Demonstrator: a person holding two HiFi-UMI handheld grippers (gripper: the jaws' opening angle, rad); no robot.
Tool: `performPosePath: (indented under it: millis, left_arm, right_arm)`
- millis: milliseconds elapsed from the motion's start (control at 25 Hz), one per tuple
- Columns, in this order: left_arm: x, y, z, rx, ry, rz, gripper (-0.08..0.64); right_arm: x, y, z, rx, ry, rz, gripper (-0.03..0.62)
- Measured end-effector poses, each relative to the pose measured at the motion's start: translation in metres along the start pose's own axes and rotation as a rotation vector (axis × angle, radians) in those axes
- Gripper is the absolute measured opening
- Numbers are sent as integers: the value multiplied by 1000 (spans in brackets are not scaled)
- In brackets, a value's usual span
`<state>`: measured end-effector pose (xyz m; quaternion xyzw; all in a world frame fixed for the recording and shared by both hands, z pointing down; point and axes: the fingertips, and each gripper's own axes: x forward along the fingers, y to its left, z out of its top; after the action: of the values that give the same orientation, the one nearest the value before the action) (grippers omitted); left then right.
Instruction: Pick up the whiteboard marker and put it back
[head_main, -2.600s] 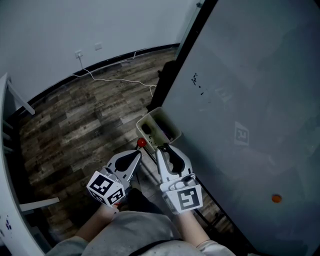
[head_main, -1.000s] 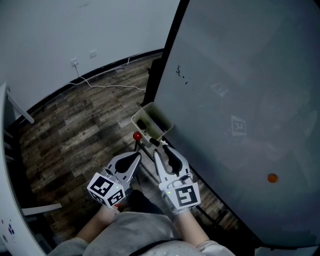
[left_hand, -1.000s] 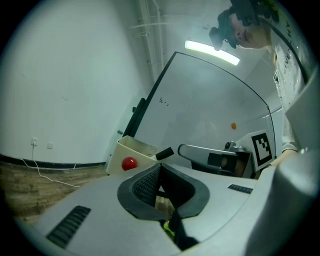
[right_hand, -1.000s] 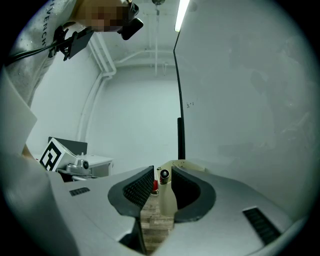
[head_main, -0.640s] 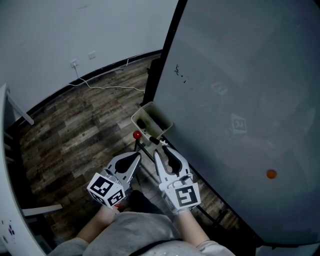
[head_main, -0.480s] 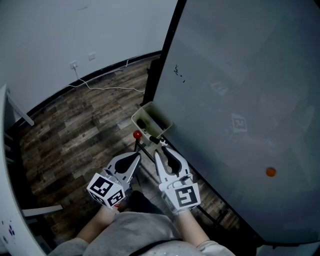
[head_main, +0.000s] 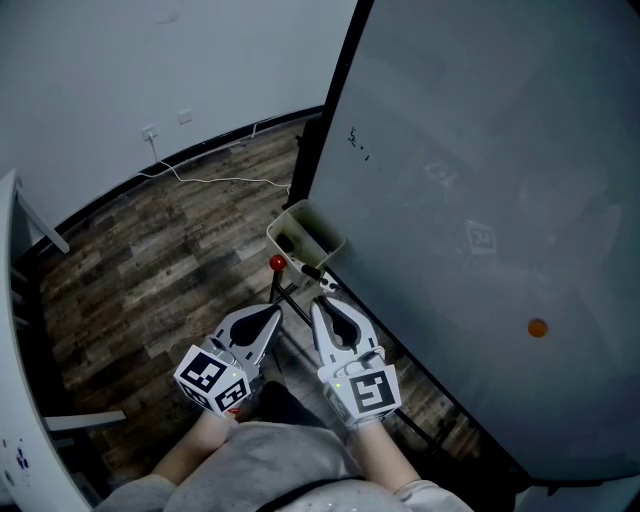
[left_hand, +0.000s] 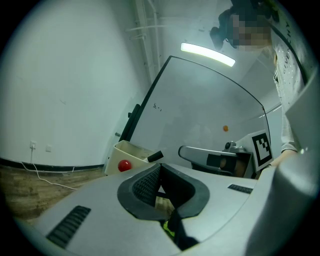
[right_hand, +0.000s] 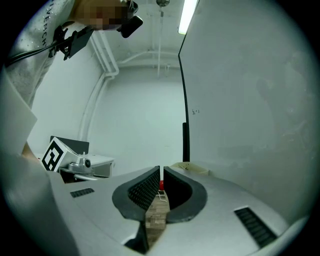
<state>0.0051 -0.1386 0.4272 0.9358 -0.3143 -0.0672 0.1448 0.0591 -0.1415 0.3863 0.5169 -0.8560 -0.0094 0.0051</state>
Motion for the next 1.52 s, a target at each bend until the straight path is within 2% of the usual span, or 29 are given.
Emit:
performPosePath:
  millis: [280,600,1520]
  left_arm:
    - [-16,-12,3,10,-8,-7,15]
    - [-35,-23,6,18,-15,-10,15]
    - [-78,-53,8,41,-36,-7,15]
  right_arm:
    - [-14,14,4,4,34,-9,28]
    - [-27,34,8,-16,-4,18,20]
    - [-68,74,14,-12,17,20,20]
